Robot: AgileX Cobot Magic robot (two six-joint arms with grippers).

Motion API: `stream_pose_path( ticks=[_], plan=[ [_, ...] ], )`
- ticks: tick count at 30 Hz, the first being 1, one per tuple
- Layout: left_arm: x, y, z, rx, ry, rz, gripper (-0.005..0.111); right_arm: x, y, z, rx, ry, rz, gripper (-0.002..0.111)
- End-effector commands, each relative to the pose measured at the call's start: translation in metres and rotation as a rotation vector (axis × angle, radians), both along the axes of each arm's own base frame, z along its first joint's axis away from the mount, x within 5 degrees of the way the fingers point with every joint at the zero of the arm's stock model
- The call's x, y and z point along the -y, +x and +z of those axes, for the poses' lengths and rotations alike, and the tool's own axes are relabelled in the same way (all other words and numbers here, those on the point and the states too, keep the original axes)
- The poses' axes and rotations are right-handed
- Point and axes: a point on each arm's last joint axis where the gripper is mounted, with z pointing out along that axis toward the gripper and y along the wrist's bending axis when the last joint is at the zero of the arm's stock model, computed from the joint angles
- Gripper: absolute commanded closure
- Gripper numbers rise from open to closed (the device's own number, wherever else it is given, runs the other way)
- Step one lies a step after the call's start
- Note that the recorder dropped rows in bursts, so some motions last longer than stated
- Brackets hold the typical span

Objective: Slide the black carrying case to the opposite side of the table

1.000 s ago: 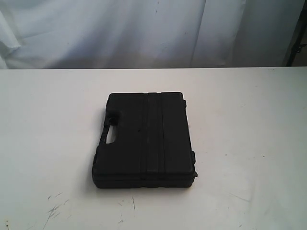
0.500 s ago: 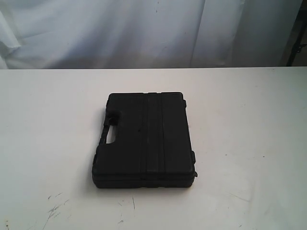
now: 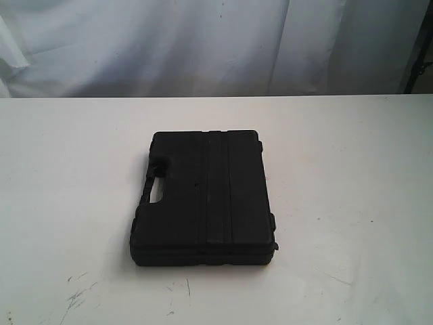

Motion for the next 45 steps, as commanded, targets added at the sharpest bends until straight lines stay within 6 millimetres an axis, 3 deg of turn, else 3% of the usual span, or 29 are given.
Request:
stream_pose_path(
  ticks=[1, 6, 10, 15, 19, 23, 27, 33, 45],
  plan=[
    [-0.001, 0.013, 0.035, -0.077, -0.02, 0.006, 0.107, 0.0, 0.0, -0.001, 0.001, 0.003, -0.005, 0.108],
    [-0.003, 0.038, 0.071, -0.159, -0.02, 0.017, 0.107, 0.0, 0.0, -0.001, 0.001, 0.003, -0.005, 0.108],
    [-0.006, 0.064, 0.077, -0.349, -0.021, 0.042, 0.107, 0.0, 0.0, -0.001, 0.001, 0.003, -0.005, 0.108],
    [-0.007, 0.091, 0.06, -0.655, -0.022, 0.049, 0.107, 0.0, 0.0, -0.001, 0.001, 0.003, -0.005, 0.108],
    [0.0, 0.105, 0.032, -0.91, 0.087, -0.078, 0.107, 0.0, 0.0, -0.001, 0.001, 0.003, -0.005, 0.108],
    [0.01, 0.116, 0.013, -1.054, 0.042, -0.196, 0.107, 0.0, 0.0, -0.001, 0.001, 0.003, -0.005, 0.108],
    [0.015, 0.128, 0.009, -1.036, -0.078, -0.212, 0.107, 0.0, 0.0, -0.001, 0.001, 0.003, -0.005, 0.108],
    [0.01, 0.138, 0.017, -0.89, -0.063, -0.159, 0.107, 0.0, 0.0, -0.001, 0.001, 0.003, -0.005, 0.108],
    [0.008, 0.144, 0.022, -0.805, -0.07, -0.129, 0.107, 0.0, 0.0, -0.001, 0.001, 0.003, -0.005, 0.108]
  ],
)
